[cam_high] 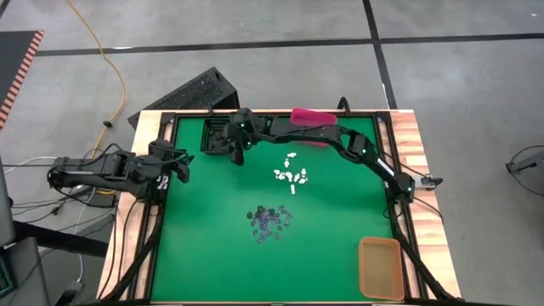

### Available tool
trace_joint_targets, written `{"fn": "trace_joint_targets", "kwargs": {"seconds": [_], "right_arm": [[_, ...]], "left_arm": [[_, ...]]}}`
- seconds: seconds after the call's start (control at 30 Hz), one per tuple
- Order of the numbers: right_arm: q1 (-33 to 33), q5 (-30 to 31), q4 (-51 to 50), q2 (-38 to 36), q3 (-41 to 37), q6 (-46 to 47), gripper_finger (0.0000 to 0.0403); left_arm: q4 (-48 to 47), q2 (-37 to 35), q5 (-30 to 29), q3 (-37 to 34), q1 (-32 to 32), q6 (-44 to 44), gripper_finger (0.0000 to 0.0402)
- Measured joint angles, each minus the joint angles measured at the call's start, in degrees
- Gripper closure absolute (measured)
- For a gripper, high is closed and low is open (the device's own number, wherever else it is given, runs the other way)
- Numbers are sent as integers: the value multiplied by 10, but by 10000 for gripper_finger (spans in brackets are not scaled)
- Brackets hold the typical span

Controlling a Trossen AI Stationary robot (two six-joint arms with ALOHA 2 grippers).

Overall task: Sort Halloween decoration
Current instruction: Put the brown skull toy into the black bin

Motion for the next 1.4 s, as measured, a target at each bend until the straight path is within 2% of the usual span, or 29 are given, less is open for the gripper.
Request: {"fn": "trace_joint_targets", "kwargs": {"seconds": [0.1,0.37,0.47,0.53,0.67,0.8,0.93,1.07,1.17,1.4], "right_arm": [[8,-36,-84,-28,0,-43,217],[36,-29,-376,-98,-3,-194,259],[33,-34,-445,-129,-51,-201,281],[29,-36,-450,-161,-116,-197,296],[31,-37,-355,-258,-282,-159,324],[56,-28,-183,-354,-452,-110,339],[95,-15,-2,-402,-573,-94,341],[134,28,77,-401,-625,-92,342],[150,35,120,-402,-638,-91,337],[166,36,148,-402,-639,-91,277]], "left_arm": [[0,0,1,0,0,0,219],[0,0,1,0,0,0,219],[1,0,1,0,0,0,219],[1,0,1,0,0,0,219],[1,0,1,0,0,0,219],[1,0,1,0,0,0,219],[1,1,1,0,0,-5,219],[1,1,1,0,0,-10,219],[1,1,1,0,0,-10,219],[1,1,1,0,0,-11,219]]}}
